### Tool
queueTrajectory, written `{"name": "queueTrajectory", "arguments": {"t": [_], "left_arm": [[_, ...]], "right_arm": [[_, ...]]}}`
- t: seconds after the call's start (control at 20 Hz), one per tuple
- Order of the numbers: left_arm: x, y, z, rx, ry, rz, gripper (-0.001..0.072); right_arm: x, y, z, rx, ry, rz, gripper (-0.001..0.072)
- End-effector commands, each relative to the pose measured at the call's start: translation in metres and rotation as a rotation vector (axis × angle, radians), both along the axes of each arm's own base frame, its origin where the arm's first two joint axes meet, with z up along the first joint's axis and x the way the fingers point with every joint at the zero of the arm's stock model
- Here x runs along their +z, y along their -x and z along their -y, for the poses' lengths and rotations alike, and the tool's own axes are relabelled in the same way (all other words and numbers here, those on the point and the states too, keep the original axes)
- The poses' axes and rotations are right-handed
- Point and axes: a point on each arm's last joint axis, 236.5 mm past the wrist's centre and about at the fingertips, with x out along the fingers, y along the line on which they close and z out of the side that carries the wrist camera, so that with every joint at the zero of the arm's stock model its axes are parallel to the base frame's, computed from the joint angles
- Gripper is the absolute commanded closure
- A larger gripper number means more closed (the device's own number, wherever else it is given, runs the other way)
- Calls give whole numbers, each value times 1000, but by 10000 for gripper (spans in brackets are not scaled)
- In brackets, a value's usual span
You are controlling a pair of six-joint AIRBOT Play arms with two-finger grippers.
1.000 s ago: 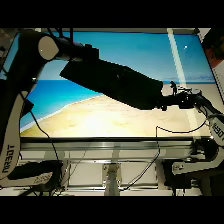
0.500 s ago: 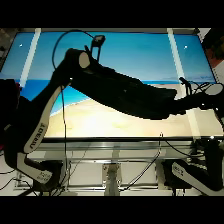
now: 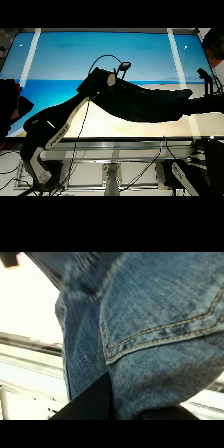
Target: Fold the clothes and pants, and hang the long-sleeved shirts on hangers.
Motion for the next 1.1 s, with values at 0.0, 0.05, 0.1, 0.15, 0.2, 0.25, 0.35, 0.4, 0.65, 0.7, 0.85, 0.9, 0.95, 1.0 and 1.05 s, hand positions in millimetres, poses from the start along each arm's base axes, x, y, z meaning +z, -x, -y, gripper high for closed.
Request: {"name": "queueTrajectory", "arguments": {"t": [0.0,0.05,0.1,0.15,0.2,0.25,0.35,0.4,0.65,0.7,0.85,0.9,0.95,1.0,1.05], "left_arm": [[-13,23,33,-25,58,-51,696],[-14,29,42,-21,85,-73,696],[-16,32,48,-16,107,-93,696],[-19,37,56,-12,128,-115,696],[-21,42,63,-8,150,-135,696],[-22,46,69,-16,166,-141,696],[-21,49,80,-29,190,-123,696],[-18,46,83,-21,204,-103,696],[-6,-13,32,24,85,83,698],[2,-37,3,58,15,151,698],[59,-105,-82,209,-84,345,698],[86,-121,-109,267,-65,383,698],[110,-134,-135,325,-45,411,697],[136,-144,-163,388,-24,440,697],[158,-150,-188,434,-10,470,697]], "right_arm": [[42,-11,1,-1,22,115,685],[51,-14,2,1,29,142,685],[60,-18,3,0,36,165,685],[66,-22,4,1,40,180,685],[69,-27,6,1,42,185,685],[69,-31,7,5,44,182,685],[59,-42,10,37,51,163,685],[51,-47,12,46,54,142,685],[22,-83,22,97,56,95,685],[20,-94,20,93,35,98,685],[31,-115,-19,119,-180,118,685],[38,-120,-37,136,-251,129,684],[39,-125,-52,153,-283,139,684],[38,-129,-69,174,-288,151,685],[35,-131,-88,204,-291,157,685]]}}
